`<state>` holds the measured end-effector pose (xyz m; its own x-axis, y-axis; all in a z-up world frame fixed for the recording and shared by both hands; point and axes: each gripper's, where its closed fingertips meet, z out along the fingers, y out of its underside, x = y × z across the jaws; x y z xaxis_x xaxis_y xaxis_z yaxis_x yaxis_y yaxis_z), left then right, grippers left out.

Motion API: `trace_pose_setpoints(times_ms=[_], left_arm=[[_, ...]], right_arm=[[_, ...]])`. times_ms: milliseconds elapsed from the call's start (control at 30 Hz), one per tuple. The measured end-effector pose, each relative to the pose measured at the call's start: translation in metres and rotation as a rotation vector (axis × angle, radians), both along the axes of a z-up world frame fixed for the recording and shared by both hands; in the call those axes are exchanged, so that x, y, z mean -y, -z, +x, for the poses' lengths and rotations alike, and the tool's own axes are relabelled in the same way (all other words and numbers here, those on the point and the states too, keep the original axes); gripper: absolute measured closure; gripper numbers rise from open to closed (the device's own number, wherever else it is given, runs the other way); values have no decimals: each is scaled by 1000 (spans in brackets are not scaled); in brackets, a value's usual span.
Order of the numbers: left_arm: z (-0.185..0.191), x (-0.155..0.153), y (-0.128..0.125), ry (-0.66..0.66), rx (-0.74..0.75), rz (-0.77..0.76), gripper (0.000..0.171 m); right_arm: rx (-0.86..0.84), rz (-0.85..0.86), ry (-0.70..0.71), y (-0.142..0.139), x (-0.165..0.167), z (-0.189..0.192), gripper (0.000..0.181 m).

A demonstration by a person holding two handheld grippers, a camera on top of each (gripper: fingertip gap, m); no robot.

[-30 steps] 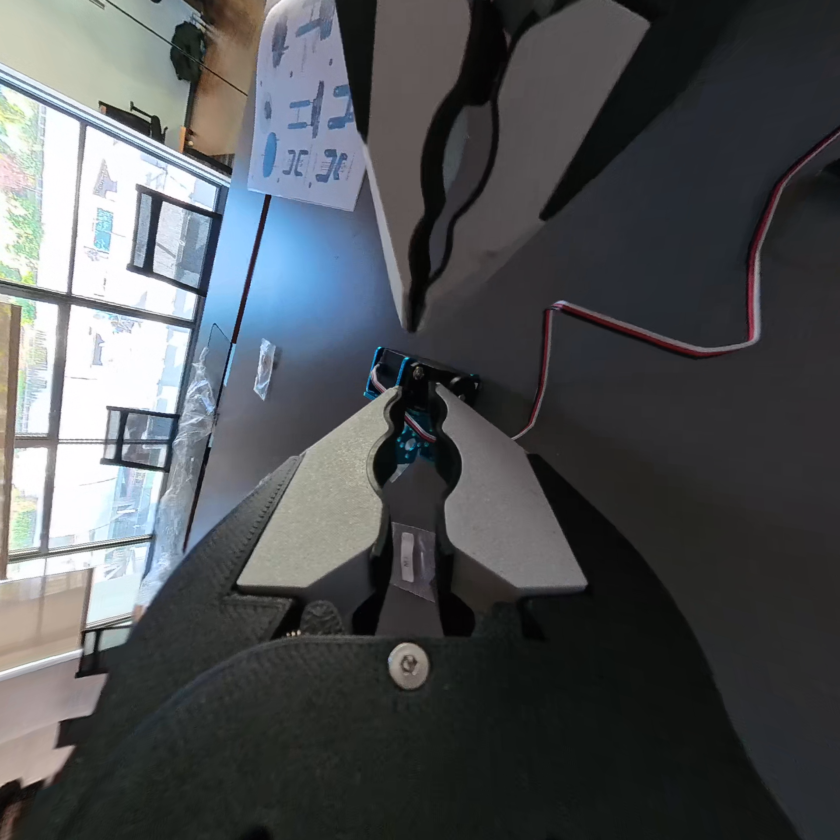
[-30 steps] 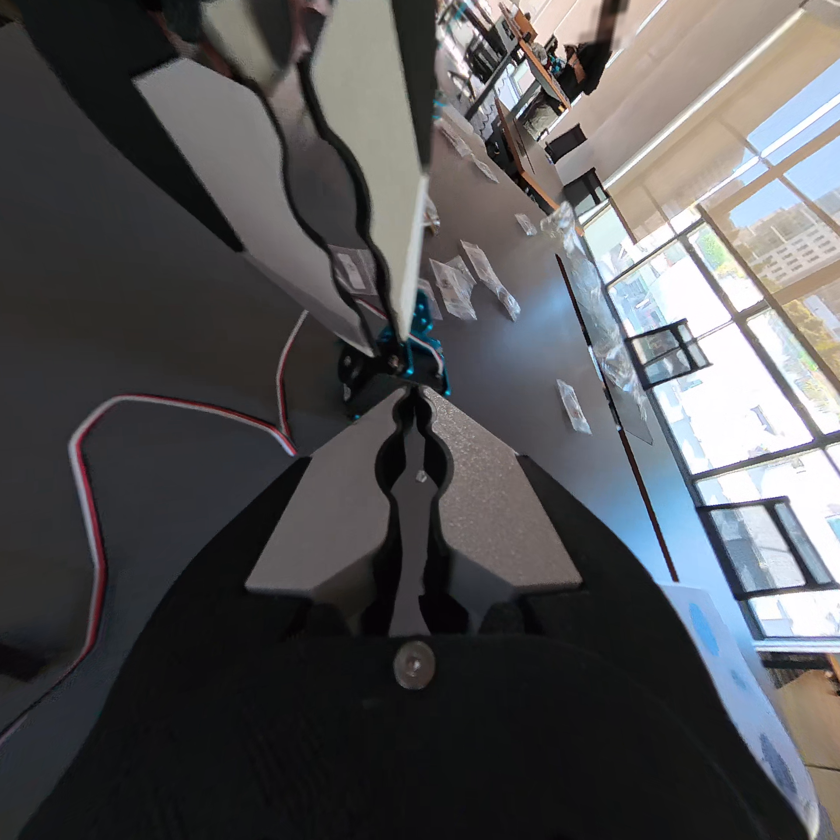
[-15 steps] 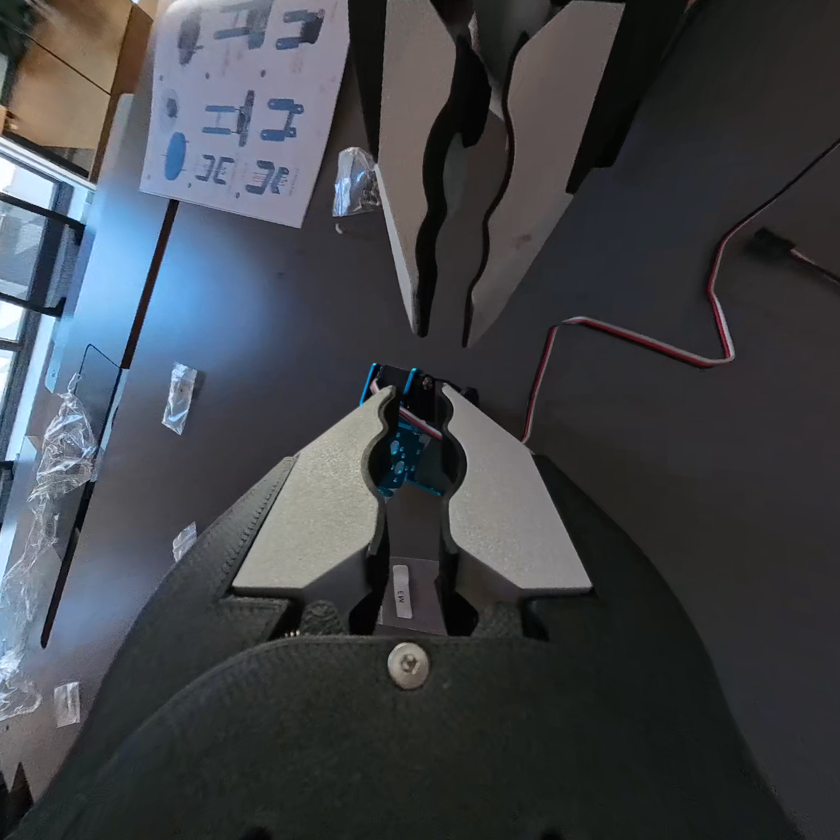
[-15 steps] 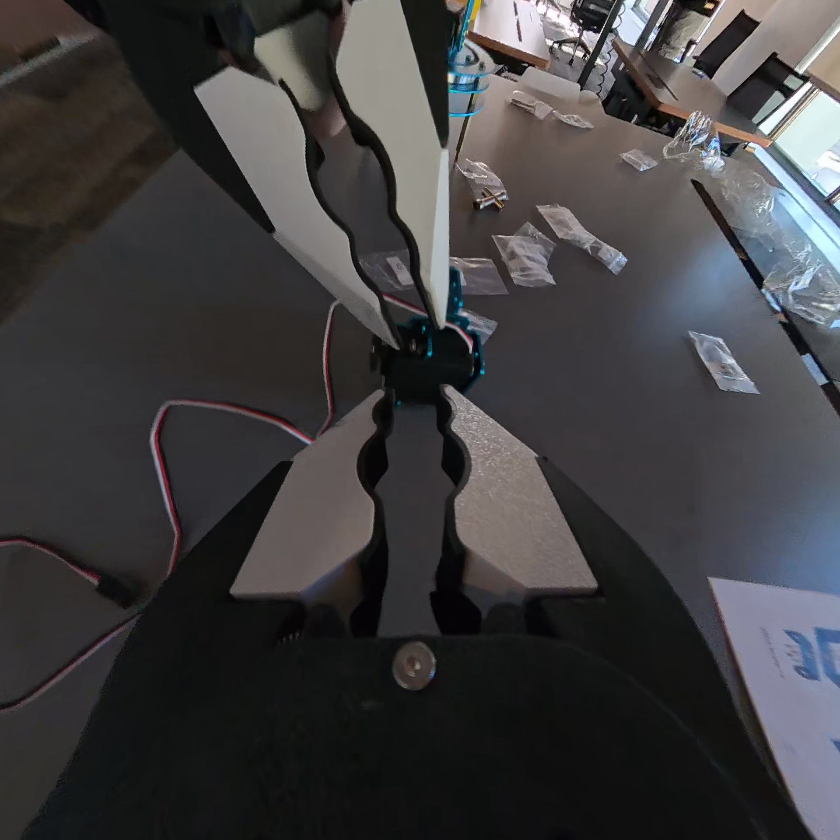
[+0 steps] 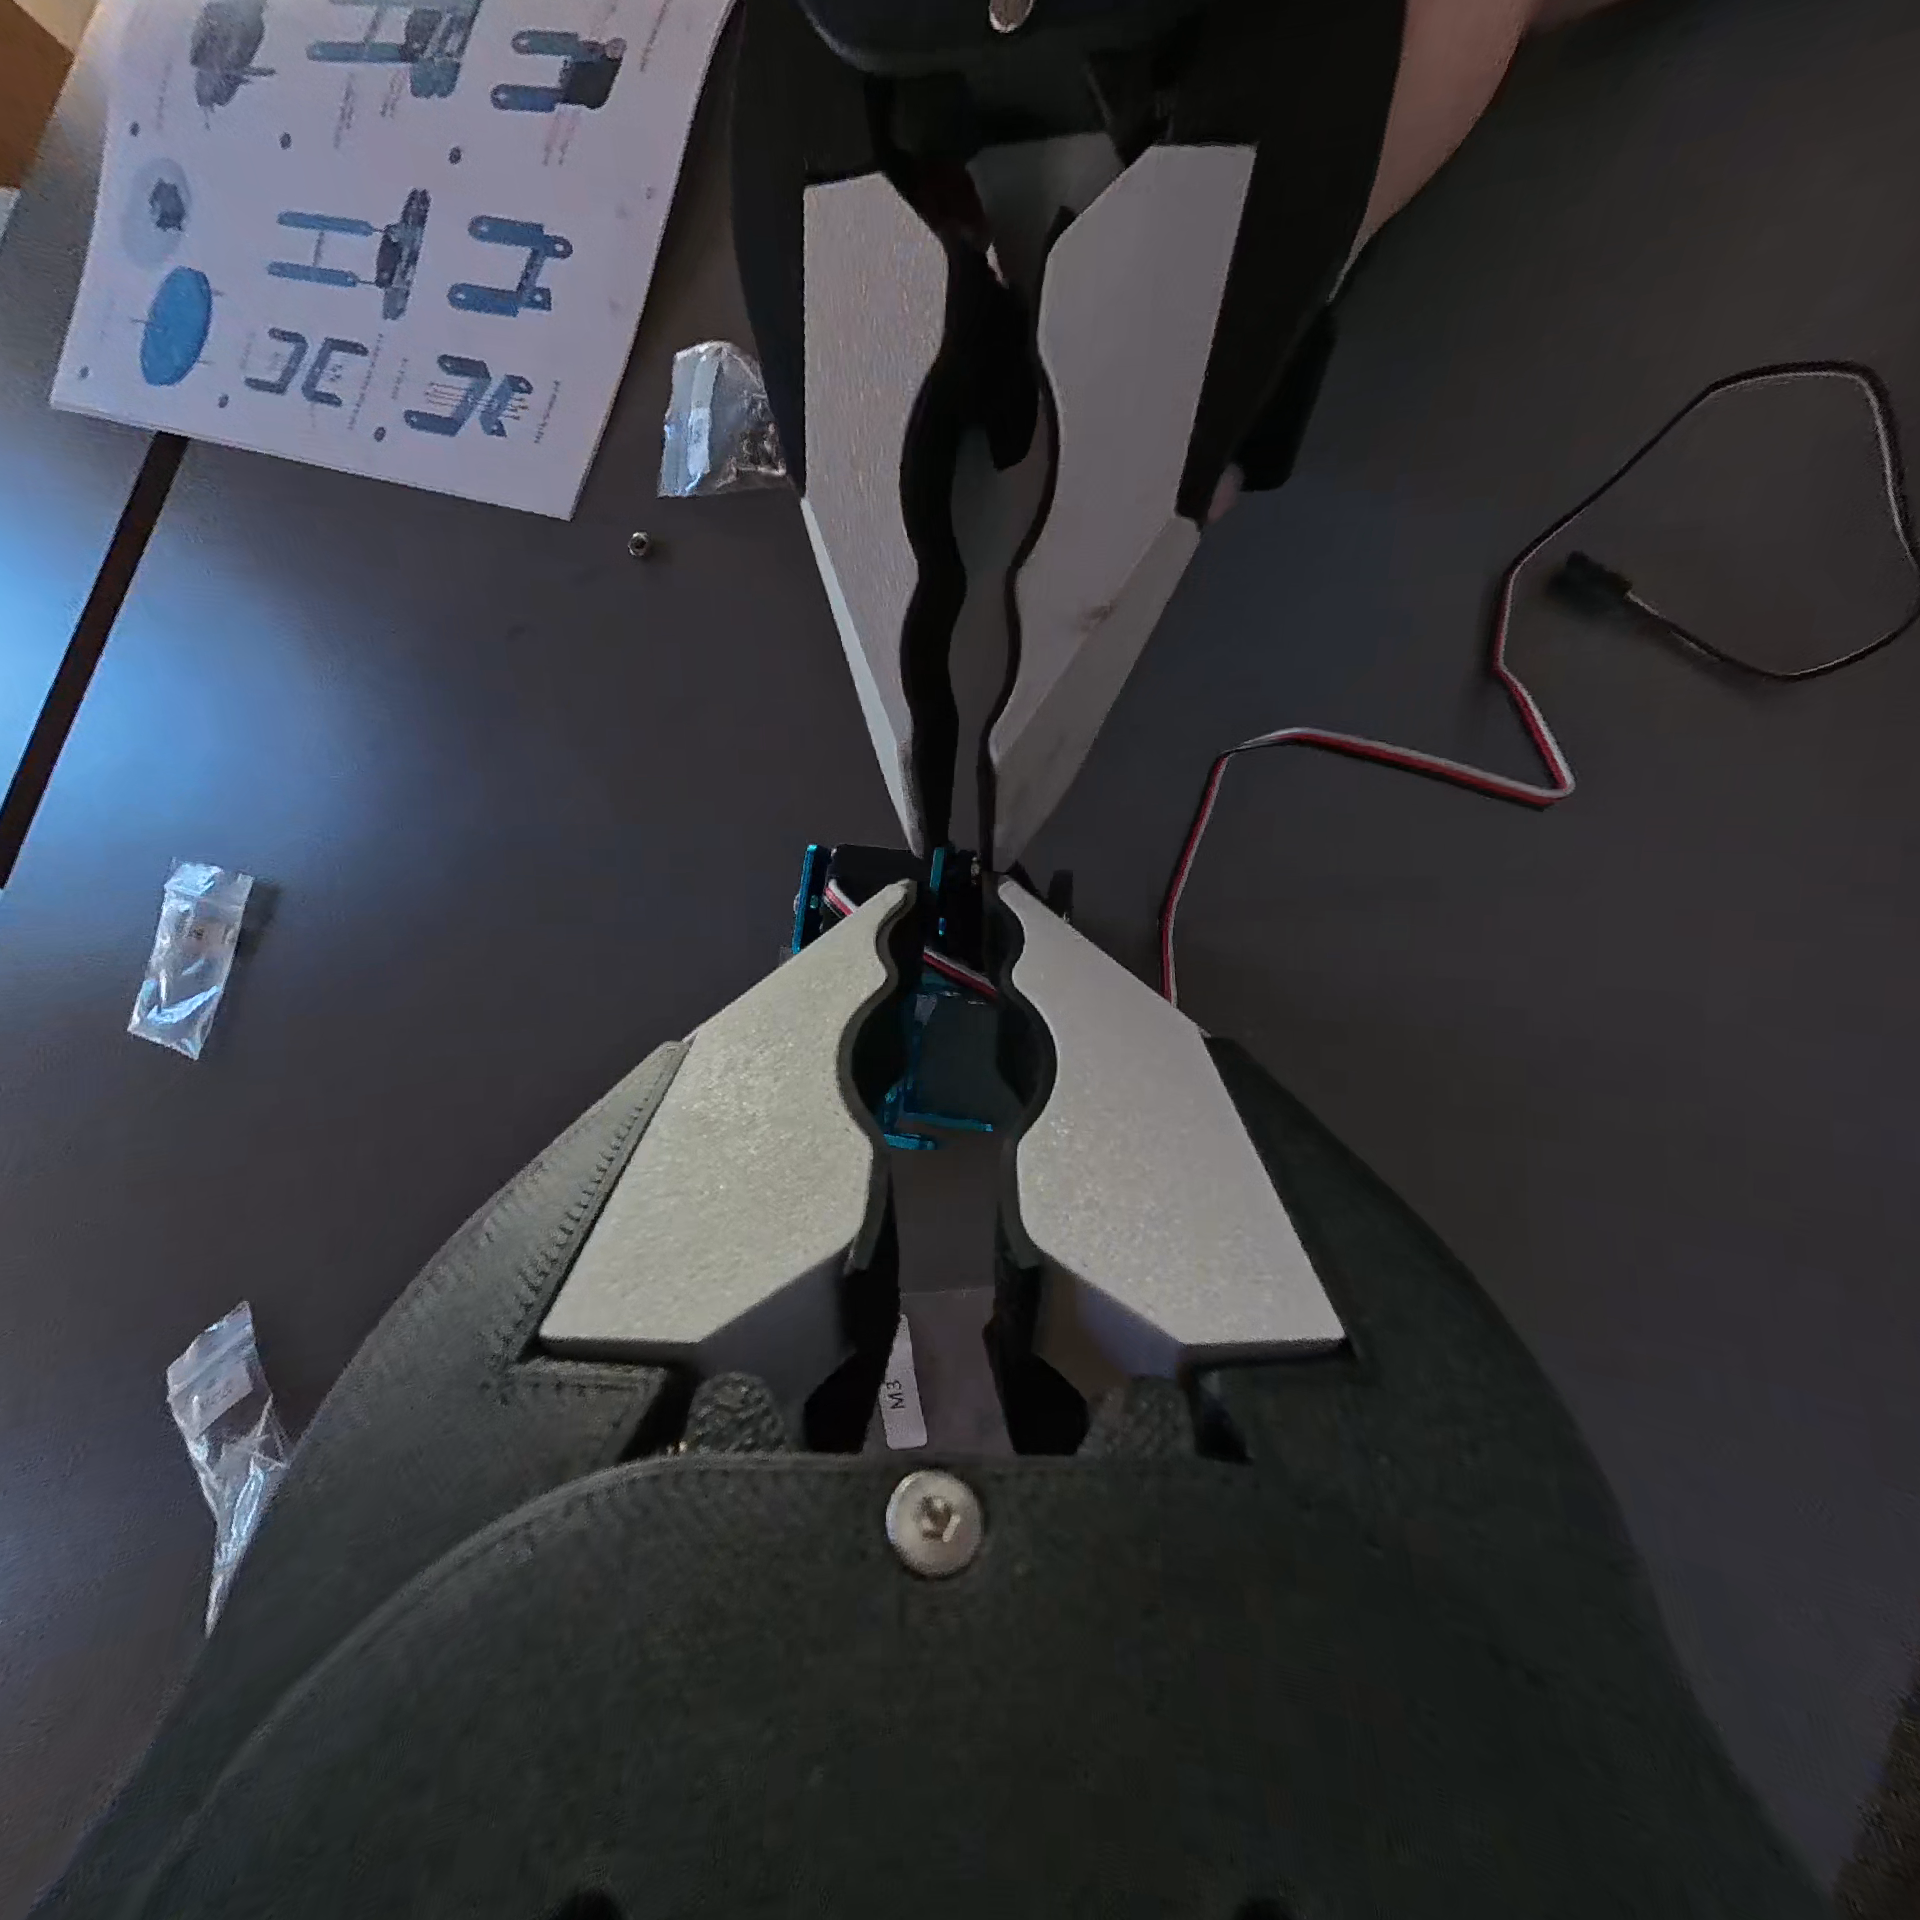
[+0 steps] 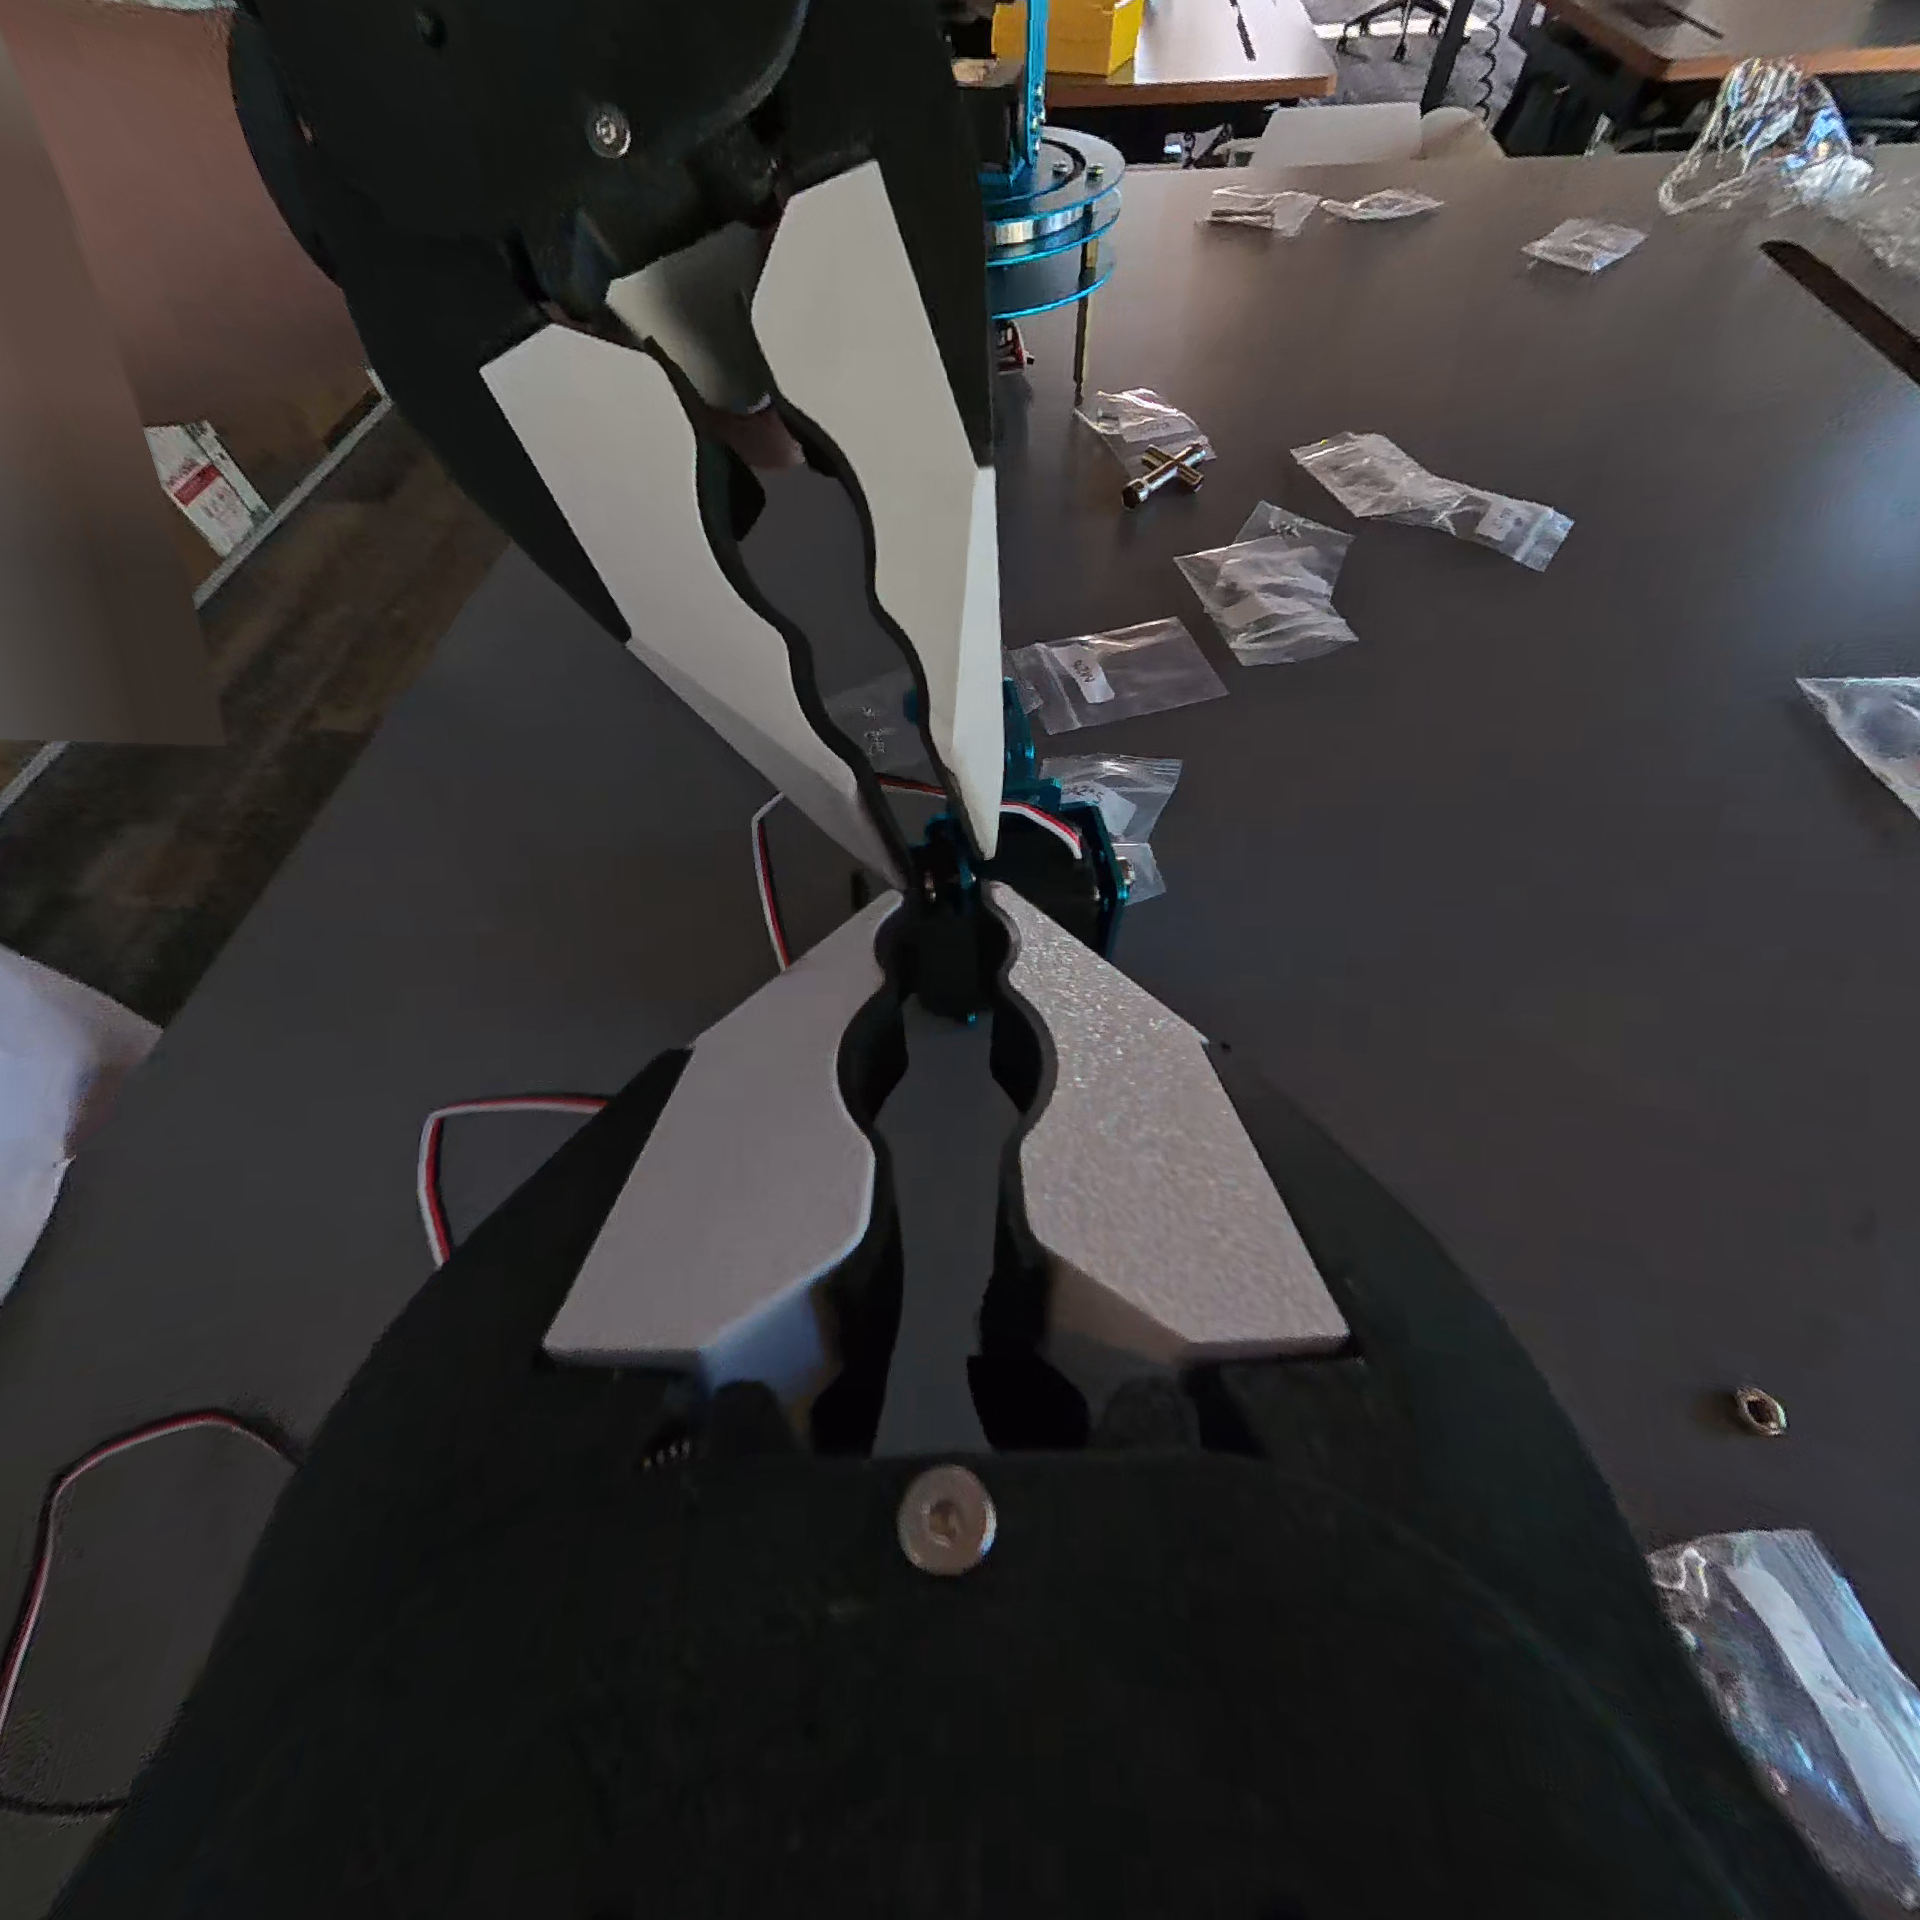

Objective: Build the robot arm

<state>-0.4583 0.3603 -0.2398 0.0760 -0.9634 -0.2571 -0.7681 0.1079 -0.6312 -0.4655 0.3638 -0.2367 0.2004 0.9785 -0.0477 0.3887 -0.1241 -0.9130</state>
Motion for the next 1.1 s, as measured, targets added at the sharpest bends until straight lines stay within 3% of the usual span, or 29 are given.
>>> trace_pose_setpoints(times_ms=[667, 1100], left_arm=[[-5, 7, 1, -3, 158, -53, 165], [-4, 8, 2, -3, 115, 72, 162]], right_arm=[[55, 237, 68, 1, 6, -5, 174], [79, 304, 60, 2, 8, -4, 174]])
